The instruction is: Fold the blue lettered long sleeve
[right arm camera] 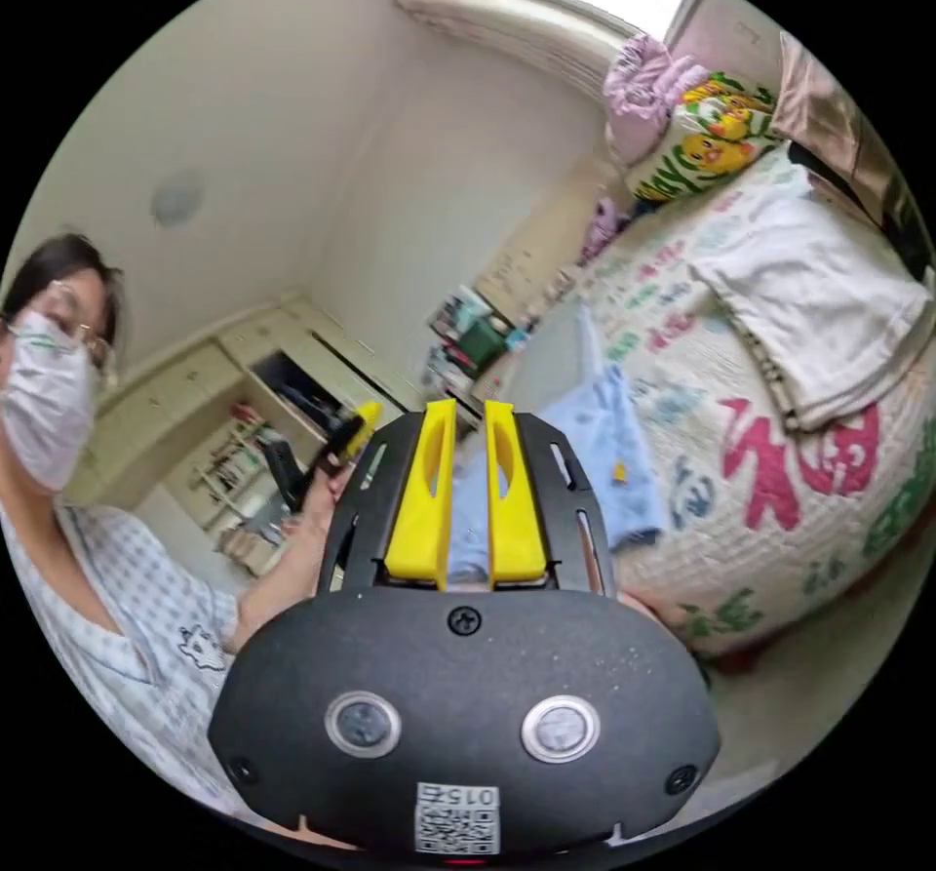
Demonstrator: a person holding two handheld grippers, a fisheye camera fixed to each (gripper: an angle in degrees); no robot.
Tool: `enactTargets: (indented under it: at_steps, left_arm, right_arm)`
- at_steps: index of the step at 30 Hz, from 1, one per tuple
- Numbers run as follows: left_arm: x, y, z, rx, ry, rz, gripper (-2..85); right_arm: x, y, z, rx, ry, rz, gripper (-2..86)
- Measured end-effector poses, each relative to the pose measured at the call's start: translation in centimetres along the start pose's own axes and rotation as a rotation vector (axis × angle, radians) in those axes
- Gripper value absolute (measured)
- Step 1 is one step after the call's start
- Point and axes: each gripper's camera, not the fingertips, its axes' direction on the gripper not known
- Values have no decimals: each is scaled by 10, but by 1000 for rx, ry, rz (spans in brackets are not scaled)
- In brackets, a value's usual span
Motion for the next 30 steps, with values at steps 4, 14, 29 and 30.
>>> enactTargets:
  at_steps: [4,14,29,30]
  left_arm:
    - [-48,-50,141,-217,67,-57,103]
    - [-76,-106,468,-617,66,-33,135]
    - [-97,-163,520,-639,65,-117,21]
    - [-102,-178,507,-579,111,-149,20]
  right_arm:
    - [38,-14,23,-228,377,105,111]
    - [53,-42,75,-479,436,216,130]
    - [-66,-163,52,-344,547,11,4]
    - [-76,-173,48,-318,566,-9,4]
